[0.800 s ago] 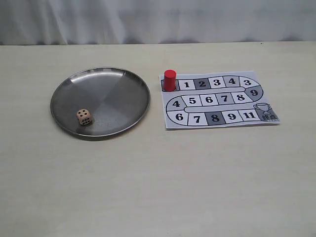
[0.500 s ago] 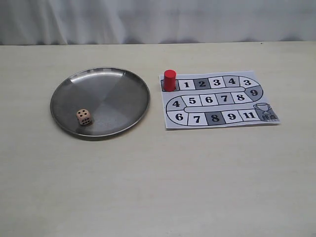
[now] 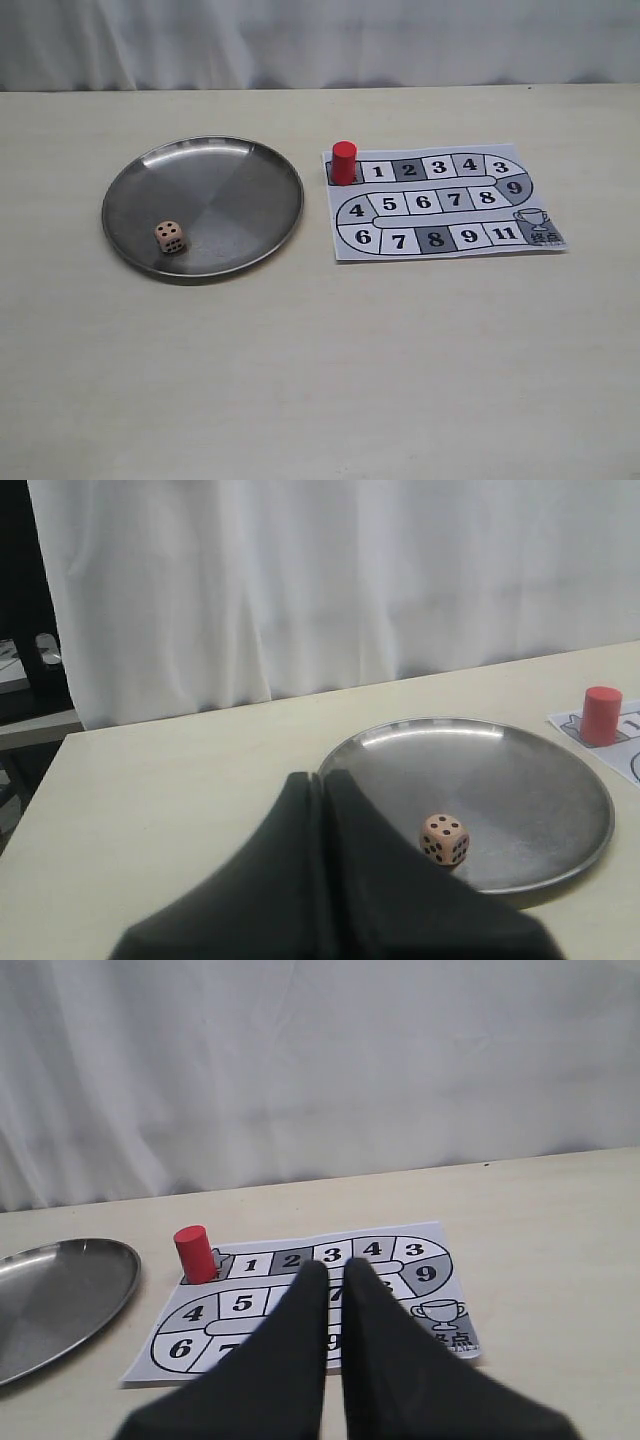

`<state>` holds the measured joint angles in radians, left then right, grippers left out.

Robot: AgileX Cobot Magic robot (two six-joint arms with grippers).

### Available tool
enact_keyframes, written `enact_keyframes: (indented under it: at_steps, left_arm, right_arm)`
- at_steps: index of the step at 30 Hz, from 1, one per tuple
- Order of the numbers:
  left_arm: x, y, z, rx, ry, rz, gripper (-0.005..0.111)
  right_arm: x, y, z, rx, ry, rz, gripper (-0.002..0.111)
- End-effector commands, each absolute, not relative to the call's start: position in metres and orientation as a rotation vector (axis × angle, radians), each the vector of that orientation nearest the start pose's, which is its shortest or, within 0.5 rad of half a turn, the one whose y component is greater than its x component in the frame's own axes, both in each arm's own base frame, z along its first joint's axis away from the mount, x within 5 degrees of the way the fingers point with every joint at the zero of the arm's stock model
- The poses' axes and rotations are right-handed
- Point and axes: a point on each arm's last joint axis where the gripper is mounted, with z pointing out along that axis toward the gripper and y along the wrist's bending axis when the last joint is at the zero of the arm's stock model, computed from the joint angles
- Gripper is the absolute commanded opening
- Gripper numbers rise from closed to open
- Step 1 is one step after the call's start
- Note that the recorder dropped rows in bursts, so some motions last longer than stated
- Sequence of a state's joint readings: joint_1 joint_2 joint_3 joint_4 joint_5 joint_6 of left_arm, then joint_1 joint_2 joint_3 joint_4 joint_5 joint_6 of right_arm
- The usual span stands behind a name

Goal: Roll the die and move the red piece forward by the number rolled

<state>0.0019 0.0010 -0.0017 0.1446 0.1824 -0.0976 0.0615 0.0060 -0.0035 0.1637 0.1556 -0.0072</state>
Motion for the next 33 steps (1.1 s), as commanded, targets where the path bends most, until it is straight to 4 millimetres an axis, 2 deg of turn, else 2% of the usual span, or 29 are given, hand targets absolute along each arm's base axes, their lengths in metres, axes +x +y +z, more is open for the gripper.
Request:
enact_keyframes:
  at_steps: [1,7,11,17,19,21,24,26,33]
  left_arm:
    - [0.056,0.002,0.198,0.018,1.656,0.054,0.000]
    - [0.056,0.002,0.198,0.018,1.656,0.054,0.000]
    - [0.056,0.002,0.198,0.018,1.656,0.054,0.000]
    - [0.056,0.002,0.198,0.018,1.656,0.054,0.000]
    - [0.056,0.002,0.198,0.018,1.656,0.054,0.000]
    - [0.056,0.002,0.198,0.018,1.656,0.054,0.000]
    - [0.056,0.002,0.198,0.018,1.656,0.054,0.000]
    - [0.056,0.002,0.198,0.018,1.656,0.054,0.000]
    - [0.056,0.002,0.198,0.018,1.656,0.054,0.000]
  right_arm:
    - [0.056,0.005,0.199,0.051,1.639,0.170,0.004]
    - [0.056,0.005,0.199,0.051,1.639,0.170,0.004]
    - [0.056,0.004,0.206,0.073,1.563,0.183,0.004]
    - [0.054,-0.003,0.226,0.310,1.309,0.367,0.004]
    - [0.051,-0.008,0.236,0.333,1.189,0.350,0.004]
    - [0.048,-0.009,0.244,0.284,1.103,0.289,0.004]
    - [0.048,-0.004,0.249,0.193,1.153,0.254,0.004]
    - [0.055,-0.001,0.247,0.169,1.260,0.247,0.004]
    - [0.101,0.004,0.229,0.143,1.662,0.180,0.004]
